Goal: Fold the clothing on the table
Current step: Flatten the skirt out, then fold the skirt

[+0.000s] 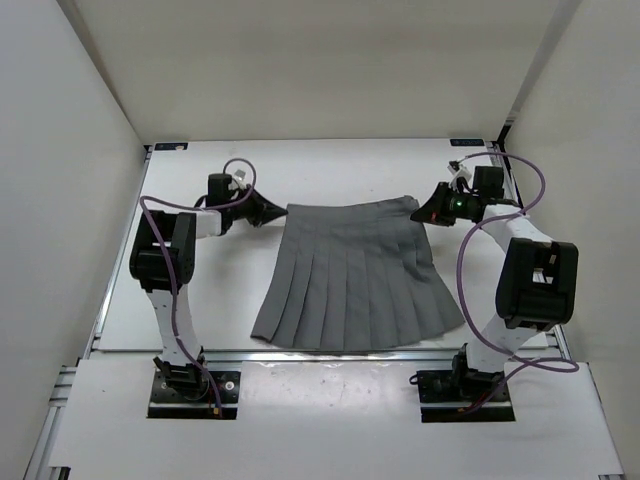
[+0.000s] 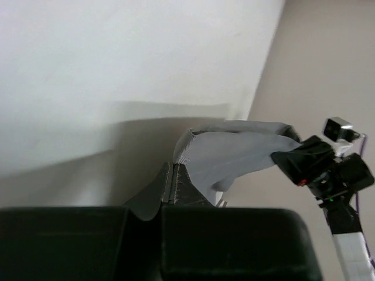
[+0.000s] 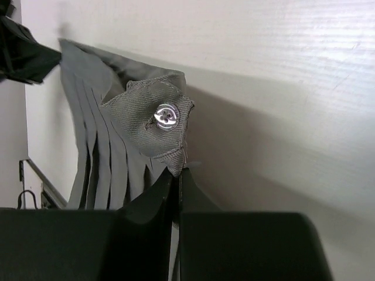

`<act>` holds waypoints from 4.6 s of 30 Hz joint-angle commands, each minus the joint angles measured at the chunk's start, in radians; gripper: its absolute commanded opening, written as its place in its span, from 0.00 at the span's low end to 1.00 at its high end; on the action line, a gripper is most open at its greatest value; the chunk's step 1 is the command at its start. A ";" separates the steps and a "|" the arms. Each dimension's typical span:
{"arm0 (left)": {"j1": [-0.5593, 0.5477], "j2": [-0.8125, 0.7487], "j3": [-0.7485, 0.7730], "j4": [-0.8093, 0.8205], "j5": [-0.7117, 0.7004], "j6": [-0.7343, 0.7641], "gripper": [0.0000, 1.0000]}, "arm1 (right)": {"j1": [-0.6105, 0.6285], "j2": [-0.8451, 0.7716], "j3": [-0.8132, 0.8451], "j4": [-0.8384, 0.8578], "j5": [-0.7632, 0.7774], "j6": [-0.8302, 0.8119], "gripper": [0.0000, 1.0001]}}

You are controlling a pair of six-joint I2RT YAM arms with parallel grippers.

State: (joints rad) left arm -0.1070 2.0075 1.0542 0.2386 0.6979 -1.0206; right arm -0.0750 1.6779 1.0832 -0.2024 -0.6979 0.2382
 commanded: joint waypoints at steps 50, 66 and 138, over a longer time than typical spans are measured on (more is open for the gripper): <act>0.064 -0.125 0.208 0.226 0.107 -0.073 0.00 | 0.081 -0.107 0.133 0.089 0.199 -0.106 0.00; 0.086 -0.662 -0.474 0.032 0.105 0.166 0.00 | 0.112 -0.540 -0.390 -0.055 0.198 -0.111 0.09; -0.123 -0.598 -0.566 -0.269 -0.459 0.453 0.15 | 0.135 -0.280 -0.347 -0.104 0.416 0.162 0.00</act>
State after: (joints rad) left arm -0.2337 1.4303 0.5114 0.0189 0.2691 -0.5907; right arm 0.0441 1.4128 0.6792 -0.2916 -0.2653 0.3862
